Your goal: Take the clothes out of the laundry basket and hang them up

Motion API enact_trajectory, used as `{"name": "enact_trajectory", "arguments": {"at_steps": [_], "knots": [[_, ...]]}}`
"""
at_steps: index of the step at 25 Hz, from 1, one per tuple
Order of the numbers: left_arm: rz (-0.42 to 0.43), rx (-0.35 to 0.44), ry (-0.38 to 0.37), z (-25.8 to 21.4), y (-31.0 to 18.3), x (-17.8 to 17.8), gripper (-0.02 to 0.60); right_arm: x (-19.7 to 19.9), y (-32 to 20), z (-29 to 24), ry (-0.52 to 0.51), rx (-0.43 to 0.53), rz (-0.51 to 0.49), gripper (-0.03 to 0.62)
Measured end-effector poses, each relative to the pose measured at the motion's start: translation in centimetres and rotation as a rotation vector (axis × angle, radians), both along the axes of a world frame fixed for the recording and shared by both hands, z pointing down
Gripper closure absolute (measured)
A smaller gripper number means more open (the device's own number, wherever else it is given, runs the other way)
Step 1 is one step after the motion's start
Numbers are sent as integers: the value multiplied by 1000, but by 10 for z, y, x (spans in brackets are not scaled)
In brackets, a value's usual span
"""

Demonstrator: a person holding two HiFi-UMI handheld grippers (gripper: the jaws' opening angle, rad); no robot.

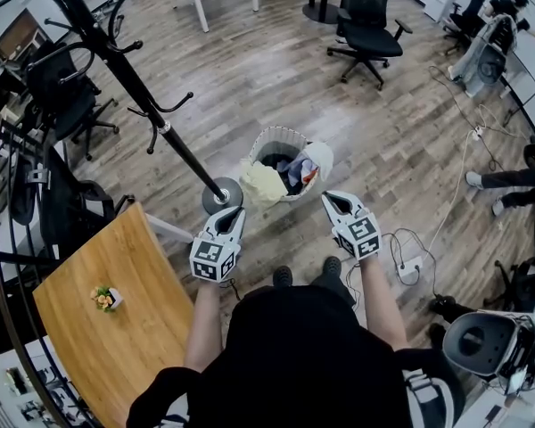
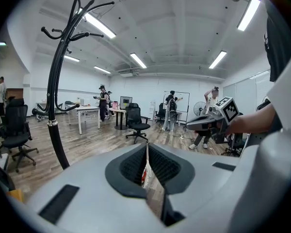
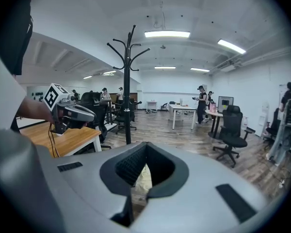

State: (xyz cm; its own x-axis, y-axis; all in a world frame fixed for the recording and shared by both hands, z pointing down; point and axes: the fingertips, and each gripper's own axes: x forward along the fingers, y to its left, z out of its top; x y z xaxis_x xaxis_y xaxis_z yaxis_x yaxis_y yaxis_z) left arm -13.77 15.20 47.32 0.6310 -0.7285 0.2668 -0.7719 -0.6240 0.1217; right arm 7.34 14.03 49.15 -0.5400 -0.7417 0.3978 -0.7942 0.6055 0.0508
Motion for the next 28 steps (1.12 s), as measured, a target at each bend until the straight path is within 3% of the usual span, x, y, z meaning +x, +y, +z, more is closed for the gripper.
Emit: {"name": "enact_trajectory", "arguments": {"at_steps": [7, 11, 22, 28], "knots": [[-7, 3, -37, 4, 0, 1, 551, 5, -2, 3, 10, -13, 29, 582], [-26, 22, -18, -2, -3, -1, 548, 5, -3, 0, -14, -7, 24, 524], [-41, 30, 14, -5, -5, -3, 397, 3, 1, -3, -41, 19, -3, 390], [-44, 24, 15, -1, -4, -5, 359, -2, 3, 1, -49, 18, -21, 319]]}}
